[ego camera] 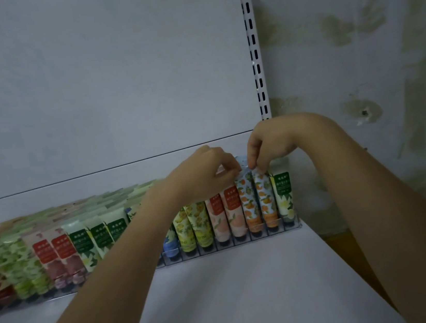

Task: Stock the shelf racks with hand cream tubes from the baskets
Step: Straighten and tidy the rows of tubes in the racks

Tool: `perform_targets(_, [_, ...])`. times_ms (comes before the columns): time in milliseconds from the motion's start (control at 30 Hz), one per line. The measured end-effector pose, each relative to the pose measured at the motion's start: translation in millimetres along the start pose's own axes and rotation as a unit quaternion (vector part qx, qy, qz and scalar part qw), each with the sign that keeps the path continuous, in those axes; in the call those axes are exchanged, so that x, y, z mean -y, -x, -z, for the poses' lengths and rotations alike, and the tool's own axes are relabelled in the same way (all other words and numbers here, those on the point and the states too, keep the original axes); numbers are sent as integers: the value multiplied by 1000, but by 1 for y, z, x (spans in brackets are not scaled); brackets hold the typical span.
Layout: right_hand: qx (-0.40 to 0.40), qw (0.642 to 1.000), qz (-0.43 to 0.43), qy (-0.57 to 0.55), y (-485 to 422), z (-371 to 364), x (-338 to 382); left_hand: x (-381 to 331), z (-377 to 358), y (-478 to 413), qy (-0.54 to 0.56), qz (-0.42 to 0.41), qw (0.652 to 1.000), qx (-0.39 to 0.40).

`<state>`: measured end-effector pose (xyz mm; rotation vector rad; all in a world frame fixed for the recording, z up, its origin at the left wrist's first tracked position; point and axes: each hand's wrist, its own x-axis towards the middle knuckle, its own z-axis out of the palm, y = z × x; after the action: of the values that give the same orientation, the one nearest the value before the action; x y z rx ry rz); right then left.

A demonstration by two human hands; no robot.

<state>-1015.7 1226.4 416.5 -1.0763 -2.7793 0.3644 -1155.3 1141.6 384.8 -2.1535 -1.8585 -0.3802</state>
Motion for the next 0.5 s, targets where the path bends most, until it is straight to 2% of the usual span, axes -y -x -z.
perform_targets(333, [-10, 1000, -1, 0, -1, 1, -1, 3, 3, -1, 7, -2, 1000, -7])
perform_targets(500, [-79, 996, 23, -33, -2, 12, 8, 12, 12, 2, -8, 24, 999, -31])
